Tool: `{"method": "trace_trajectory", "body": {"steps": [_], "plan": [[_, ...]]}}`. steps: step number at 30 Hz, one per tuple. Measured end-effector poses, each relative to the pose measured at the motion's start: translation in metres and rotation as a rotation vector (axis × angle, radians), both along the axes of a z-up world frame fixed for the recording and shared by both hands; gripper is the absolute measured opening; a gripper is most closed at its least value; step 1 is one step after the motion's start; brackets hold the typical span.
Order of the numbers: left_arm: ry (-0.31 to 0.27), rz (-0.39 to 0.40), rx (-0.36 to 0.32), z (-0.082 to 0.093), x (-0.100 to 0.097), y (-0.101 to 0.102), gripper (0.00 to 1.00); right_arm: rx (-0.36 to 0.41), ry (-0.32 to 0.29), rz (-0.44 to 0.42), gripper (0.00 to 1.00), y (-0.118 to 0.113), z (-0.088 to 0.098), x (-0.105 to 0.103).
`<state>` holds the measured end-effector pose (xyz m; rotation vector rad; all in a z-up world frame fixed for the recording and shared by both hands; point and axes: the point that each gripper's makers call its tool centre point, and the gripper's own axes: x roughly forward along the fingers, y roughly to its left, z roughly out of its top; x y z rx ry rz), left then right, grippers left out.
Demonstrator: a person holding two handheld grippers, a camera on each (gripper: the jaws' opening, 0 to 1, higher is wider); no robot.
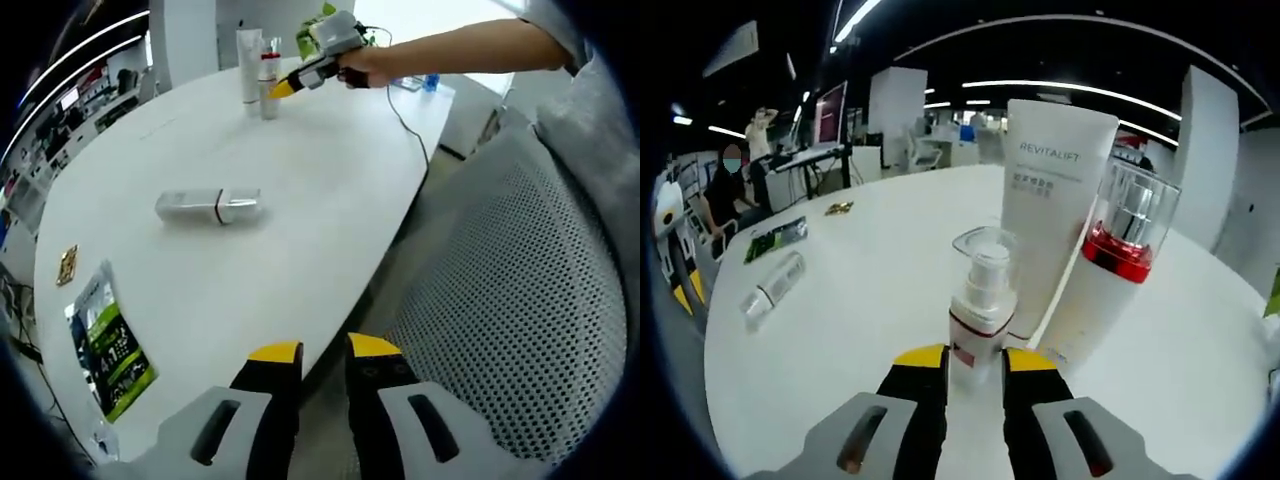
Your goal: Arrange the skincare products in the storage area until every visible bottle or jar stands upright without overlapping.
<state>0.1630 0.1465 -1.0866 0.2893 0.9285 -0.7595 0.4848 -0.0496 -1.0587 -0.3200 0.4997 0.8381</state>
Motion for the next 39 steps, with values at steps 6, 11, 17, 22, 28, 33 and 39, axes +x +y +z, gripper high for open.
{"method": "trace_trajectory", "body": {"steps": [6, 11, 17, 22, 28, 33, 39], "plan": [[-0.002, -0.005, 0.0, -0.001, 0.0, 0.0, 0.13, 0.035, 0.049, -0.059, 0.08, -0.005, 0.0, 0.004], [-0.003, 0.0, 0.0, 0.0, 0.001, 0.0, 0.13, 0.054, 0.083, -0.072, 0.11, 0.0, -0.001, 0.002], [0.0, -0.001, 0.002, -0.001, 0.0, 0.0, 0.12, 0.034, 0.089, -0.103, 0.08, -0.002, -0.004, 0.005], [-0.002, 0.001, 0.004, -0.001, 0.001, 0.001, 0.12, 0.032, 0.101, -0.109, 0.08, -0.003, -0.005, 0.006], [-0.007, 0.002, 0.005, 0.0, 0.002, 0.001, 0.12, 0.032, 0.106, -0.118, 0.08, -0.007, -0.004, 0.008], [-0.007, 0.007, 0.005, 0.0, 0.002, 0.002, 0.13, 0.077, 0.148, -0.148, 0.1, -0.011, -0.01, -0.005], [-0.013, 0.007, 0.011, 0.0, 0.002, 0.004, 0.16, 0.113, 0.189, -0.144, 0.12, -0.004, -0.021, -0.046]]}}
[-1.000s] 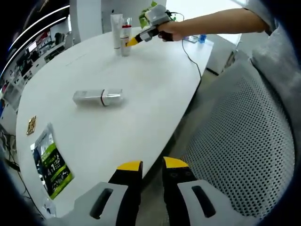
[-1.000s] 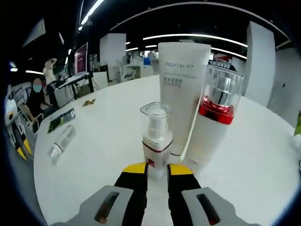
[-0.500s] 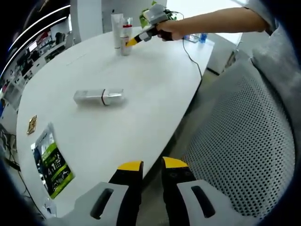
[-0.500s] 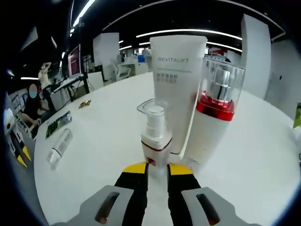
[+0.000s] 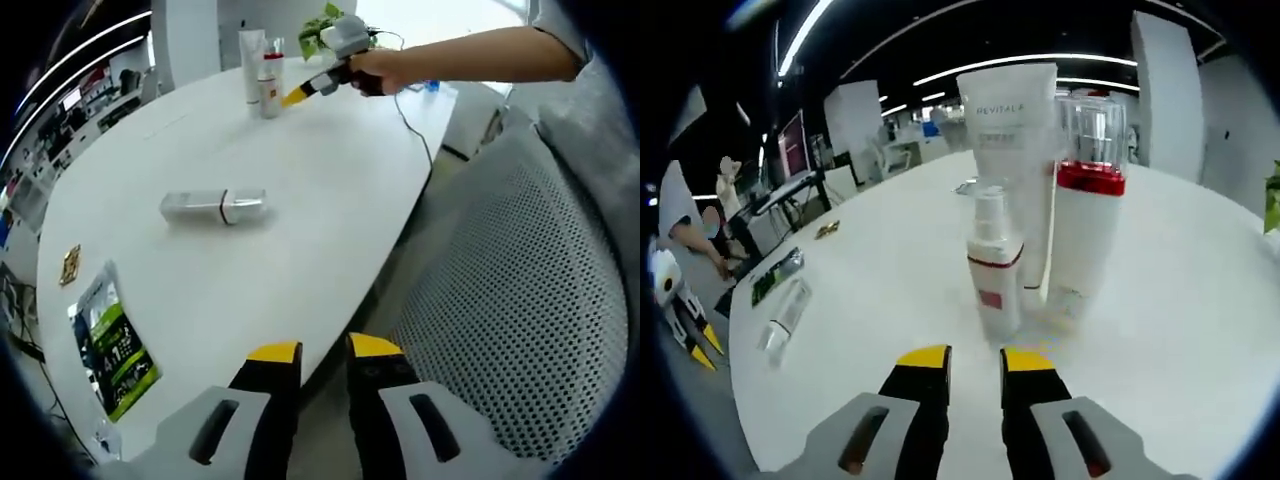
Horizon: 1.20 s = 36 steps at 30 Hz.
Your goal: Arrange the skincare products in the storage area until every visible bottle or jar stands upright without overlapping.
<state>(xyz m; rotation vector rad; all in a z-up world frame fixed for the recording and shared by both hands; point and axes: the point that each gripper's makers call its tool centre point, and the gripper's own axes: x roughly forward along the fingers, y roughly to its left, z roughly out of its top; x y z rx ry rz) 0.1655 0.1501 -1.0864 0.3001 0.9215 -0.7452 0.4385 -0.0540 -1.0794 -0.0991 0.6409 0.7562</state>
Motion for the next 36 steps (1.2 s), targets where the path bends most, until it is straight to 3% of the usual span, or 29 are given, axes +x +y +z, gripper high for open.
{"method": "trace_trajectory", "body": {"steps": [5, 6, 7, 10, 12, 15, 18, 22, 27, 28, 30, 32, 33, 34, 36], "plan": [[-0.022, 0.012, -0.012, 0.008, 0.008, 0.004, 0.2, 0.059, 0.028, 0.005, 0.12, 0.007, 0.0, -0.045], [-0.037, 0.015, -0.018, 0.011, 0.013, 0.006, 0.21, 0.052, 0.021, 0.01, 0.11, 0.007, 0.001, -0.054], [-0.046, 0.012, -0.02, 0.012, 0.016, 0.006, 0.22, 0.03, -0.032, 0.047, 0.09, 0.006, 0.003, -0.061], [-0.122, -0.135, 0.102, 0.015, 0.039, 0.013, 0.24, 0.029, -0.025, 0.014, 0.1, -0.007, 0.0, -0.08], [-0.161, -0.226, 0.168, 0.017, 0.055, 0.015, 0.27, 0.106, -0.013, -0.028, 0.13, -0.009, 0.006, -0.09], [-0.211, -0.356, 0.255, 0.021, 0.081, 0.015, 0.3, 0.093, -0.024, 0.0, 0.15, -0.011, 0.009, -0.107], [-0.266, -0.507, 0.301, 0.027, 0.104, 0.004, 0.3, 0.08, -0.016, 0.001, 0.14, -0.018, 0.007, -0.118], [-0.287, -0.66, 0.387, 0.027, 0.13, -0.011, 0.33, 0.079, -0.021, -0.004, 0.14, -0.023, 0.01, -0.129], [-0.282, -0.885, 0.578, 0.013, 0.152, -0.012, 0.35, 0.076, -0.031, 0.008, 0.13, -0.018, 0.017, -0.145], [-0.306, -0.948, 0.561, 0.013, 0.154, -0.019, 0.34, 0.076, -0.026, 0.007, 0.14, -0.016, 0.018, -0.15], [-0.272, -1.005, 0.584, 0.011, 0.156, -0.019, 0.34, 0.074, -0.035, 0.017, 0.14, -0.012, 0.021, -0.16], [-0.282, -1.059, 0.633, 0.009, 0.165, -0.018, 0.34, 0.074, -0.035, 0.024, 0.14, -0.009, 0.022, -0.168], [-0.243, -1.086, 0.695, 0.004, 0.168, -0.012, 0.34, 0.074, -0.037, 0.028, 0.14, -0.007, 0.024, -0.173], [-0.241, -1.121, 0.721, 0.002, 0.17, -0.011, 0.34, 0.075, -0.039, 0.031, 0.14, -0.005, 0.026, -0.177], [-0.235, -1.18, 0.73, -0.005, 0.173, -0.015, 0.31, 0.091, -0.046, 0.04, 0.14, 0.001, 0.031, -0.188]]}}
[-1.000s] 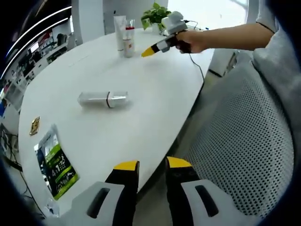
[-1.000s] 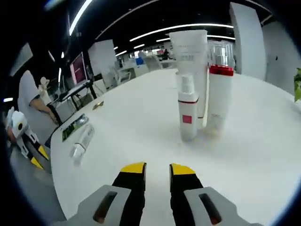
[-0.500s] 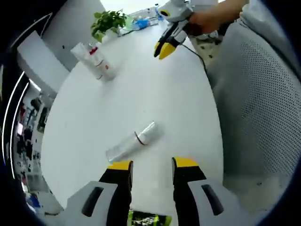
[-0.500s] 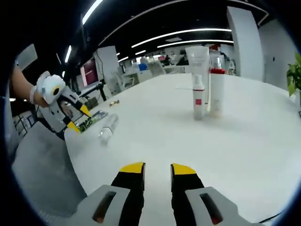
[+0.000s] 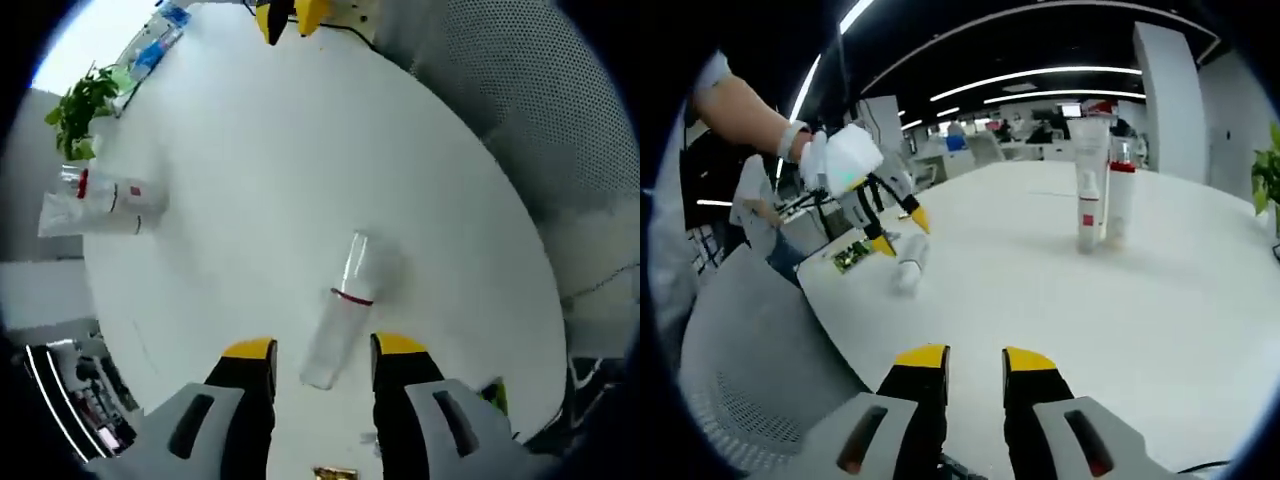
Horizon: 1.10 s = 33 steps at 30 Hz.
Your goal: Arrange the skincare products in the storage area until every visible bottle or jar stands upright without overlapping.
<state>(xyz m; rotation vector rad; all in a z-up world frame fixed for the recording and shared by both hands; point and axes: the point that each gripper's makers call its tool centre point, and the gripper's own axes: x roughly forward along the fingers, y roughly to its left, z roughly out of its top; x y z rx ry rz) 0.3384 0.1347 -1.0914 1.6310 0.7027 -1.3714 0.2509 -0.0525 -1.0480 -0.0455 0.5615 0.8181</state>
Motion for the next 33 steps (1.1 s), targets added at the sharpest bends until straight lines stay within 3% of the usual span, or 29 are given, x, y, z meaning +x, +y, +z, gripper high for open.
{"method": "trace_trajectory", "body": {"steps": [1, 5, 6, 8, 9, 13, 15, 16, 19, 24, 27, 29, 31, 33], "plan": [[0.028, 0.02, 0.029, -0.007, -0.002, 0.002, 0.29, 0.0, -0.002, 0.003, 0.14, 0.002, 0.002, -0.003], [0.066, -0.085, 0.108, -0.022, -0.01, 0.005, 0.19, 0.006, -0.028, -0.003, 0.14, 0.007, 0.016, -0.016], [0.068, -0.079, 0.103, -0.024, -0.011, 0.005, 0.18, 0.011, -0.036, -0.008, 0.14, 0.007, 0.018, -0.018], [0.088, -0.055, 0.135, -0.03, -0.017, 0.011, 0.17, 0.027, -0.04, -0.022, 0.13, 0.007, 0.021, -0.021], [0.065, -0.018, 0.146, -0.027, -0.015, 0.015, 0.17, 0.031, -0.043, -0.03, 0.14, 0.006, 0.023, -0.025], [0.054, 0.01, 0.134, -0.027, -0.014, 0.012, 0.16, 0.034, -0.048, -0.04, 0.13, 0.002, 0.026, -0.032], [0.055, 0.09, 0.089, -0.025, -0.016, 0.013, 0.16, 0.056, -0.052, -0.067, 0.12, -0.003, 0.03, -0.031], [0.087, 0.197, 0.048, -0.025, -0.022, 0.011, 0.16, 0.066, -0.057, -0.067, 0.11, -0.005, 0.033, -0.031], [0.129, 0.365, -0.053, -0.019, -0.034, 0.005, 0.15, 0.049, -0.067, -0.066, 0.12, -0.009, 0.034, -0.027], [0.176, 0.582, -0.262, -0.002, -0.056, -0.011, 0.15, 0.04, -0.075, -0.006, 0.13, 0.002, 0.038, -0.019], [0.196, 0.778, -0.538, 0.027, -0.062, -0.034, 0.15, 0.037, -0.084, 0.037, 0.13, 0.011, 0.043, -0.016], [0.204, 0.859, -0.663, 0.042, -0.065, -0.043, 0.15, 0.033, -0.1, 0.064, 0.13, 0.017, 0.049, -0.014], [0.266, 0.955, -0.839, 0.064, -0.074, -0.059, 0.15, 0.043, -0.103, 0.085, 0.13, 0.021, 0.054, -0.012], [0.279, 1.015, -0.923, 0.075, -0.078, -0.064, 0.15, 0.042, -0.102, 0.103, 0.14, 0.023, 0.055, -0.01]]}}
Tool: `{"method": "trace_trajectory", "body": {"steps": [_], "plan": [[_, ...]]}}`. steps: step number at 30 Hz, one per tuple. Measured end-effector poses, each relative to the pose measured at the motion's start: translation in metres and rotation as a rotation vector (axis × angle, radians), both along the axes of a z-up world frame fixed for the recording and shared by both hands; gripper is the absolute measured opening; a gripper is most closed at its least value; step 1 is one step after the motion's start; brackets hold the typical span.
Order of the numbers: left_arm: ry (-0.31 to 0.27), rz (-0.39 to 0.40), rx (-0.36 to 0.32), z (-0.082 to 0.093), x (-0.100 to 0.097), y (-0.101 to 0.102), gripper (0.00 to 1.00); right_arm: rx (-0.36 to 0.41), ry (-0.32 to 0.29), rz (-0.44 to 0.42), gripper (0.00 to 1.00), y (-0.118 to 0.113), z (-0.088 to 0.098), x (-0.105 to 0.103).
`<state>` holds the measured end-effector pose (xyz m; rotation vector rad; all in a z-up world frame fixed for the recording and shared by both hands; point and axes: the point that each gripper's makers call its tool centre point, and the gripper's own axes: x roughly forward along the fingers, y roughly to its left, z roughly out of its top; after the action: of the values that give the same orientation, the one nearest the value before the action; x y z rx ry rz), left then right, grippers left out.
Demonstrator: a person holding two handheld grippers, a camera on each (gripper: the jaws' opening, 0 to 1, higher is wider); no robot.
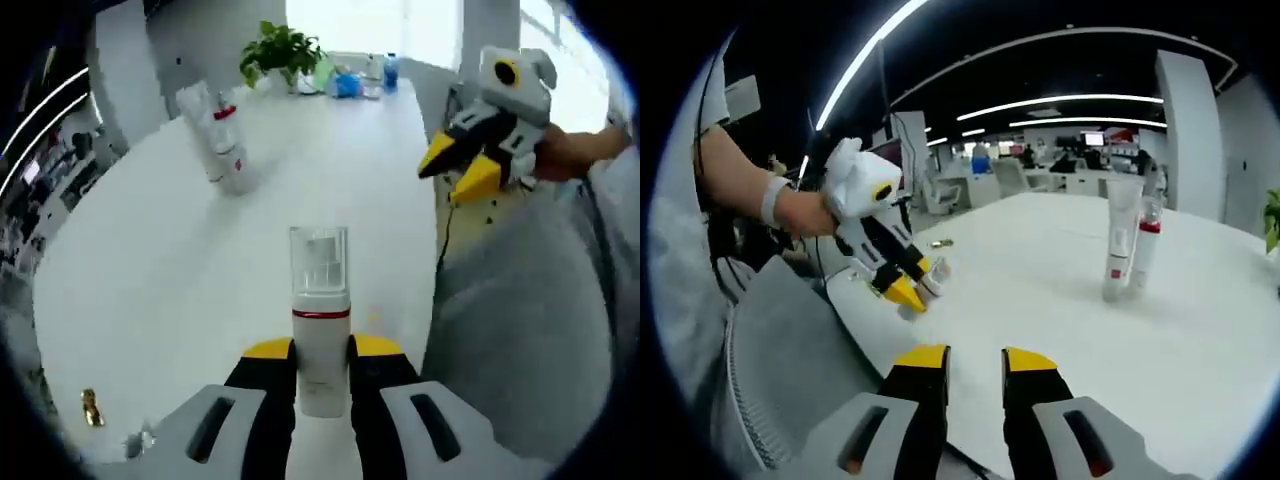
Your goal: Arrange the skincare products in the storage area until every visible bottle or jar stands upright without overlapping.
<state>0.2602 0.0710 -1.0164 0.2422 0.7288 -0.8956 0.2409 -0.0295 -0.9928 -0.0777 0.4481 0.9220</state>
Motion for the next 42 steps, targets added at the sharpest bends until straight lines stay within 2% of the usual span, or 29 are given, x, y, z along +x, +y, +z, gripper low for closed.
{"method": "trace_trajectory", "body": {"steps": [1, 3, 4, 5, 7, 9, 10, 11, 13, 15, 17, 19, 20, 21, 22, 24, 25, 26, 28, 32, 34, 35, 37, 39, 40, 41, 42], "plan": [[-0.009, 0.044, -0.084, 0.011, -0.003, -0.007, 0.16, -0.002, 0.0, 0.006, 0.14, 0.0, 0.0, 0.001], [-0.012, 0.069, -0.196, 0.027, -0.014, -0.017, 0.16, -0.007, 0.007, 0.016, 0.15, 0.001, -0.001, 0.002], [-0.004, 0.103, -0.235, 0.032, -0.018, -0.018, 0.16, 0.002, 0.008, 0.023, 0.16, 0.002, -0.001, 0.003], [0.01, 0.102, -0.267, 0.035, -0.027, -0.02, 0.16, 0.015, 0.012, 0.026, 0.16, 0.004, 0.0, 0.003], [0.019, 0.147, -0.316, 0.038, -0.036, -0.019, 0.16, 0.039, 0.01, 0.043, 0.17, 0.01, 0.003, 0.003], [0.025, 0.144, -0.309, 0.035, -0.044, -0.014, 0.16, 0.056, -0.007, 0.059, 0.19, 0.015, 0.009, 0.005], [0.018, 0.174, -0.329, 0.035, -0.046, -0.01, 0.16, 0.066, -0.009, 0.061, 0.19, 0.017, 0.012, 0.005], [0.036, 0.185, -0.359, 0.036, -0.05, -0.01, 0.16, 0.12, 0.007, 0.071, 0.19, 0.023, 0.019, 0.005], [0.049, 0.207, -0.44, 0.043, -0.054, -0.009, 0.16, 0.177, 0.029, 0.107, 0.21, 0.033, 0.027, 0.002], [0.062, 0.208, -0.49, 0.048, -0.058, -0.01, 0.15, 0.208, 0.053, 0.143, 0.24, 0.041, 0.031, -0.003], [0.067, 0.204, -0.54, 0.054, -0.059, -0.011, 0.15, 0.231, 0.0, 0.166, 0.26, 0.049, 0.042, -0.002], [0.062, 0.195, -0.652, 0.069, -0.059, -0.014, 0.15, 0.307, 0.043, 0.205, 0.3, 0.059, 0.053, -0.01], [0.092, 0.201, -0.77, 0.081, -0.06, -0.016, 0.15, 0.363, 0.081, 0.236, 0.3, 0.065, 0.06, -0.015], [0.108, 0.209, -0.823, 0.086, -0.06, -0.015, 0.15, 0.387, 0.094, 0.252, 0.31, 0.068, 0.064, -0.017], [0.099, 0.216, -0.88, 0.092, -0.06, -0.012, 0.15, 0.428, 0.097, 0.285, 0.32, 0.072, 0.071, -0.02], [0.129, 0.202, -0.965, 0.099, -0.063, -0.011, 0.15, 0.501, 0.131, 0.321, 0.32, 0.077, 0.085, -0.026], [0.138, 0.198, -0.99, 0.101, -0.064, -0.01, 0.15, 0.53, 0.128, 0.338, 0.32, 0.078, 0.093, -0.028], [0.137, 0.187, -1.009, 0.104, -0.066, -0.008, 0.15, 0.555, 0.118, 0.357, 0.32, 0.08, 0.1, -0.031], [0.133, 0.172, -1.01, 0.103, -0.069, -0.007, 0.15, 0.579, 0.15, 0.413, 0.32, 0.086, 0.108, -0.041], [0.159, 0.104, -1.028, 0.109, -0.079, -0.015, 0.15, 0.532, 0.173, 0.459, 0.34, 0.099, 0.107, -0.045], [0.177, 0.052, -1.019, 0.111, -0.084, -0.022, 0.15, 0.522, 0.229, 0.506, 0.35, 0.104, 0.106, -0.055], [0.191, 0.013, -0.992, 0.11, -0.088, -0.027, 0.15, 0.52, 0.255, 0.527, 0.35, 0.106, 0.106, -0.059], [0.199, -0.039, -0.956, 0.111, -0.095, -0.036, 0.15, 0.5, 0.277, 0.563, 0.31, 0.109, 0.104, -0.067], [0.21, -0.055, -0.945, 0.111, -0.095, -0.038, 0.15, 0.516, 0.364, 0.591, 0.24, 0.109, 0.107, -0.076], [0.214, -0.059, -0.942, 0.11, -0.095, -0.039, 0.15, 0.518, 0.382, 0.598, 0.19, 0.108, 0.108, -0.078], [0.222, -0.097, -0.921, 0.108, -0.098, -0.039, 0.15, 0.496, 0.411, 0.557, 0.18, 0.107, 0.104, -0.075], [0.225, -0.083, -0.925, 0.108, -0.095, -0.04, 0.15, 0.485, 0.38, 0.572, 0.16, 0.105, 0.104, -0.076]]}}
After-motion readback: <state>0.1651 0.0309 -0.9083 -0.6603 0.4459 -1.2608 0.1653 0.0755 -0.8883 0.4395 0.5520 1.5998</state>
